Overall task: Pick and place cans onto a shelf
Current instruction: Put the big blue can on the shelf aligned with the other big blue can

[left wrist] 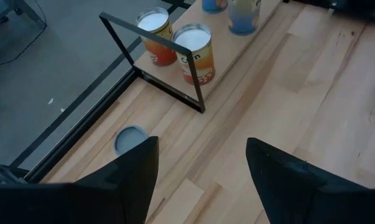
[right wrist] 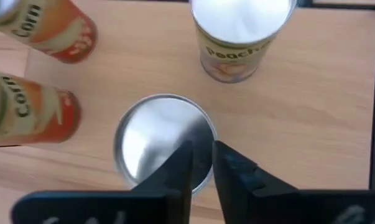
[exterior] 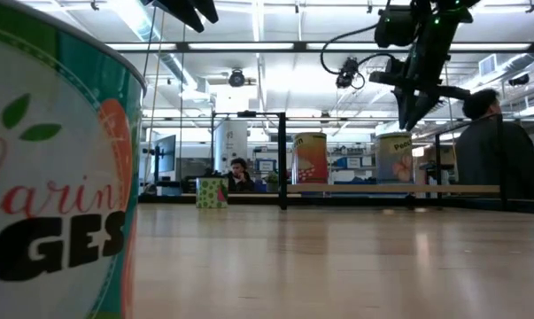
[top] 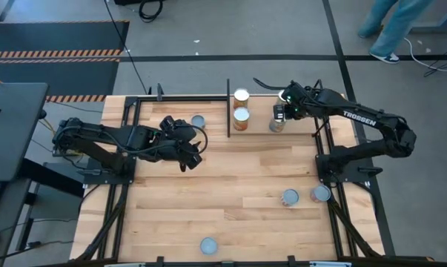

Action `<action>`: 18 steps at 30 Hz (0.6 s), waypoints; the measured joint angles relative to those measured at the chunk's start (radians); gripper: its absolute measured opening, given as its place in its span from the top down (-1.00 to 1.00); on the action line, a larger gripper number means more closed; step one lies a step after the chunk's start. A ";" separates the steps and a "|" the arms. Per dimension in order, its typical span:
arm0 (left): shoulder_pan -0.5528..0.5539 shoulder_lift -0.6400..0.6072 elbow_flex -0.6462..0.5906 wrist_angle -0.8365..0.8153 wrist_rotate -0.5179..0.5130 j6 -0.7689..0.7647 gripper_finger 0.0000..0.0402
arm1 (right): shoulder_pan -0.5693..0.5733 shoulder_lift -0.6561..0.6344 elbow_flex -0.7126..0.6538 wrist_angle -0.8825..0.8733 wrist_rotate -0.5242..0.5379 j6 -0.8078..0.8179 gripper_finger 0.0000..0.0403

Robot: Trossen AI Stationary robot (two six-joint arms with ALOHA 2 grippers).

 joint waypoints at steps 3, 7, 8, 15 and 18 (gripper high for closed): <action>0.000 0.000 0.000 0.000 0.000 0.000 -0.23 | 0.023 0.002 0.010 0.034 -0.029 0.000 0.77; 0.001 0.000 0.000 0.002 -0.002 0.001 -0.23 | 0.028 0.057 0.010 0.044 -0.072 -0.004 0.89; 0.001 0.000 0.000 0.005 -0.003 0.007 -0.23 | 0.027 0.073 0.010 0.044 -0.073 -0.004 0.93; 0.001 0.000 0.000 0.012 -0.004 0.051 -0.23 | 0.012 0.118 0.015 0.067 -0.054 -0.009 0.95; 0.001 0.000 0.000 0.012 -0.004 0.051 -0.23 | -0.007 0.118 0.014 0.060 -0.029 -0.007 0.94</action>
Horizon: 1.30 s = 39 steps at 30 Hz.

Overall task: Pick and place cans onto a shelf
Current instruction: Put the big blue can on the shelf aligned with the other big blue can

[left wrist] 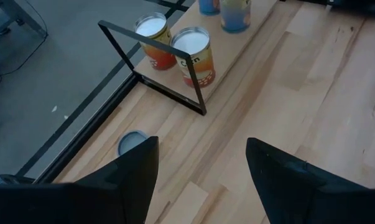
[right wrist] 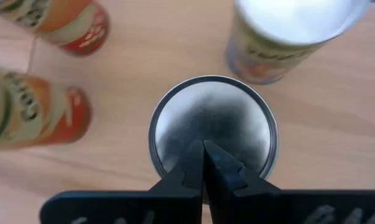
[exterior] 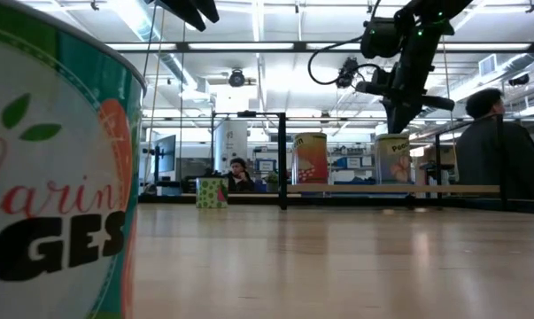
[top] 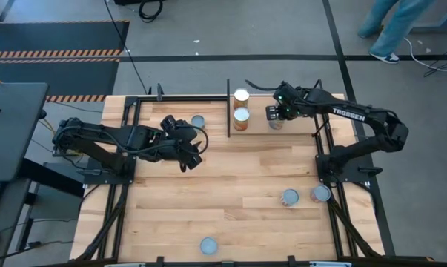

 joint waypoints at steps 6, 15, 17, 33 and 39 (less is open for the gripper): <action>-0.001 0.000 0.000 0.000 0.000 0.000 -0.23 | -0.028 -0.018 -0.003 -0.025 -0.007 0.000 0.97; -0.001 0.000 0.000 0.000 0.000 0.000 -0.23 | -0.032 -0.032 -0.003 -0.066 -0.032 0.016 0.96; -0.001 0.000 0.000 0.000 0.000 0.000 -0.23 | -0.026 -0.032 -0.003 -0.060 -0.042 0.022 0.96; -0.019 0.000 0.000 0.000 0.019 -0.006 -0.23 | -0.023 -0.034 -0.004 -0.059 -0.045 0.027 0.96; -0.032 0.000 0.000 0.001 0.019 -0.027 -0.23 | -0.034 -0.062 -0.007 -0.069 -0.047 0.035 0.96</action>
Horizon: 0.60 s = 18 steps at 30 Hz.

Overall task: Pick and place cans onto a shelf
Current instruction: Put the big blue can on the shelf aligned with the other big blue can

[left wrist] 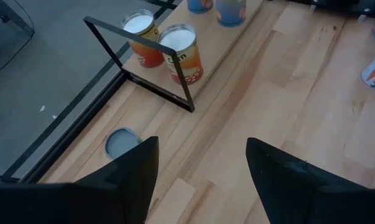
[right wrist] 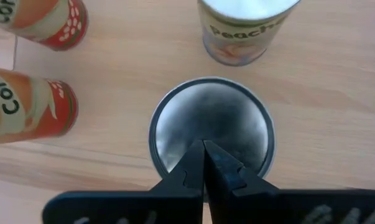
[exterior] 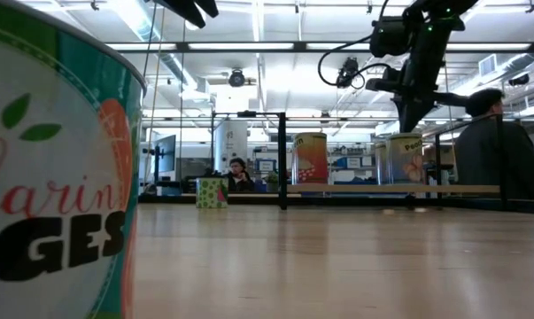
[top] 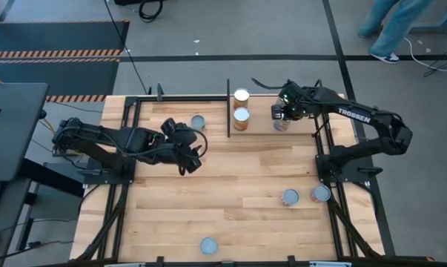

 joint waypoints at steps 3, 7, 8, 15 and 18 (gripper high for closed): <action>-0.009 0.000 0.000 0.001 0.000 -0.006 -0.23 | -0.004 -0.013 0.000 0.004 0.001 0.000 0.96; -0.009 0.000 0.000 0.001 0.000 -0.007 -0.23 | -0.004 -0.017 0.000 0.006 0.000 0.004 0.96; -0.009 0.000 0.000 0.001 0.000 -0.008 -0.23 | -0.004 -0.017 0.000 0.007 -0.007 0.009 0.96; -0.009 0.000 0.000 0.001 0.000 -0.028 -0.23 | -0.004 0.005 0.001 0.006 -0.028 0.010 0.96; -0.009 0.000 0.000 0.001 0.000 -0.027 -0.23 | -0.015 0.013 0.001 0.008 -0.019 0.009 0.96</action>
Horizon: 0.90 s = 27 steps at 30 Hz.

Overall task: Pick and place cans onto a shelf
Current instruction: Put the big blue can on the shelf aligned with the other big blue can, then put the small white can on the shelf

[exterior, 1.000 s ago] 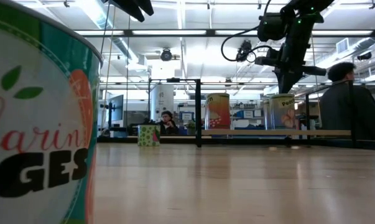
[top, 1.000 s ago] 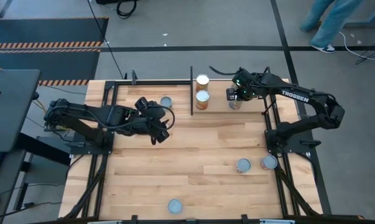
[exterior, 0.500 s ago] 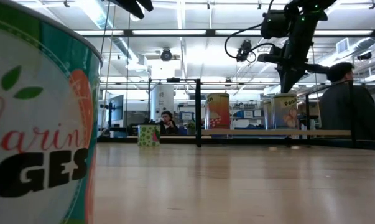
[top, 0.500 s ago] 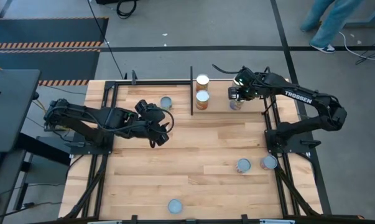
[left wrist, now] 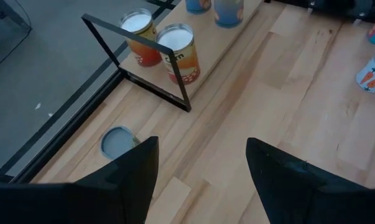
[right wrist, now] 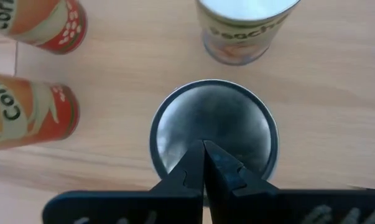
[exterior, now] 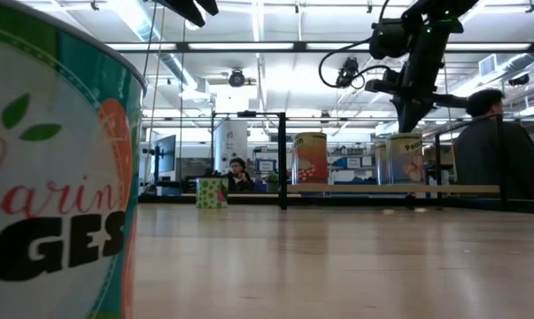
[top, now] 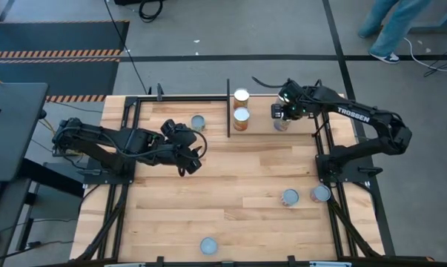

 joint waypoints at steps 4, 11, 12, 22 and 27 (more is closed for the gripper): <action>0.000 0.000 0.000 0.000 0.000 0.000 -0.23 | -0.014 0.000 0.000 0.001 0.013 -0.007 0.96; 0.000 0.000 0.000 0.000 0.000 0.000 -0.23 | -0.012 0.000 0.001 0.001 0.005 -0.009 0.96; 0.000 0.000 0.000 0.000 0.000 0.000 -0.23 | -0.012 0.000 0.001 0.001 0.004 -0.009 0.96; 0.000 0.000 0.000 -0.001 0.000 0.002 -0.23 | -0.011 -0.012 0.001 0.017 0.010 -0.008 0.96; 0.000 0.000 0.000 -0.001 0.000 0.002 -0.23 | 0.047 -0.079 0.057 0.027 0.063 -0.046 0.96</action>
